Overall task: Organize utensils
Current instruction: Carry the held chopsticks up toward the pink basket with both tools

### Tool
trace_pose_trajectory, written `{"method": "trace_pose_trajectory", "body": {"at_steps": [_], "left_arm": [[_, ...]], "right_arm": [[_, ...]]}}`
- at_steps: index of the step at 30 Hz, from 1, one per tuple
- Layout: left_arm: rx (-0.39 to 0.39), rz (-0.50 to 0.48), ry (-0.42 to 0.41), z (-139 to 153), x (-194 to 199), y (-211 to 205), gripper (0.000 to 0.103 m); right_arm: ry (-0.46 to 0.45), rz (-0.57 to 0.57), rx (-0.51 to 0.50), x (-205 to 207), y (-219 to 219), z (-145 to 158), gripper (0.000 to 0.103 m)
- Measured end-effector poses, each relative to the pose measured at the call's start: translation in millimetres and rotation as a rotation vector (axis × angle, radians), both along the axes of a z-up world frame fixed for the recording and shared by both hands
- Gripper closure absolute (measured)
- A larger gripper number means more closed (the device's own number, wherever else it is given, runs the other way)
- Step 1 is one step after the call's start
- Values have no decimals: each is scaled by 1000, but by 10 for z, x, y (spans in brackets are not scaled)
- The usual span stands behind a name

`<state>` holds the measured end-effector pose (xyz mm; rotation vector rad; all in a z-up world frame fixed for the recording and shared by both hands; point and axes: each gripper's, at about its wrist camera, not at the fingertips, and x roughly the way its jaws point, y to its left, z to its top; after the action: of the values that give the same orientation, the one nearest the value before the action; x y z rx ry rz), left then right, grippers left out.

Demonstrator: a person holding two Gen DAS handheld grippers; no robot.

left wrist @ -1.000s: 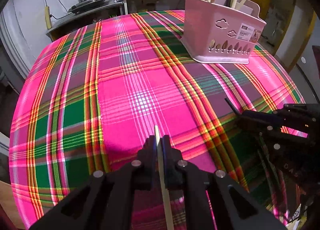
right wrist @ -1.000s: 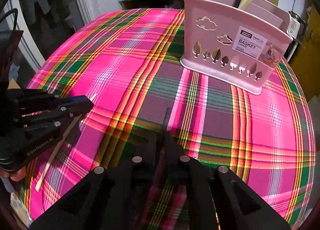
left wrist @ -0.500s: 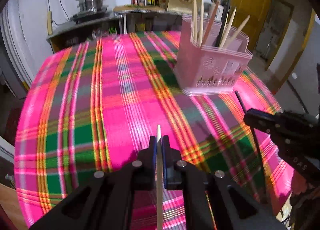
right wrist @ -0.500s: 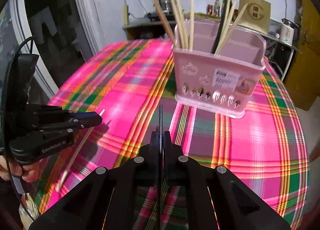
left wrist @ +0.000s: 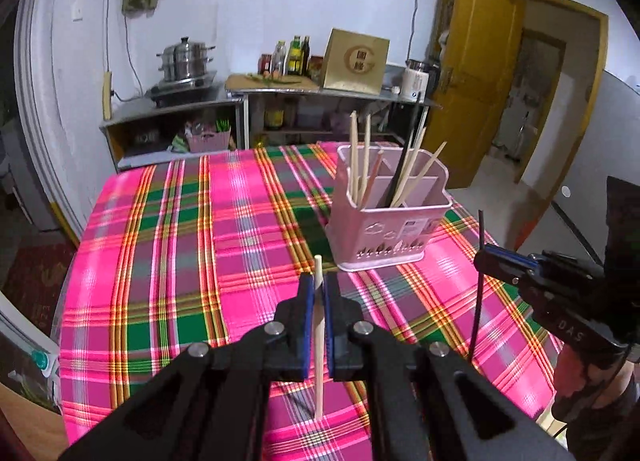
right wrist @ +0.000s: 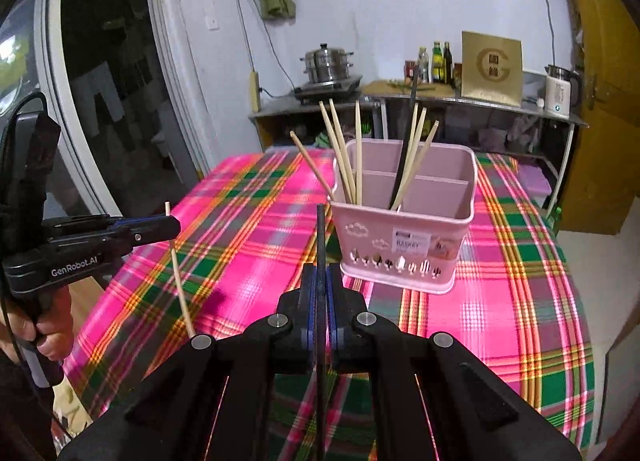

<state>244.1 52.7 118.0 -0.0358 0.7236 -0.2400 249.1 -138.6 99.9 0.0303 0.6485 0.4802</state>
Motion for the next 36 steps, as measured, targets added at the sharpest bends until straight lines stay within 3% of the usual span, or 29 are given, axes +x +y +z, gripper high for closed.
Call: {"method": "trace_pose_trajectory", "body": {"at_steps": [20, 30, 36], "left_arm": [[9, -24, -8, 61, -350, -87, 97], [24, -25, -9, 99, -510, -115, 97], [16, -32, -31, 211, -557, -154, 97]], "right_arm": [[-51, 18, 7, -502, -264, 137, 98], [-69, 23, -38, -820, -375, 243, 98], [-121, 14, -44, -918, -425, 308, 98]]}}
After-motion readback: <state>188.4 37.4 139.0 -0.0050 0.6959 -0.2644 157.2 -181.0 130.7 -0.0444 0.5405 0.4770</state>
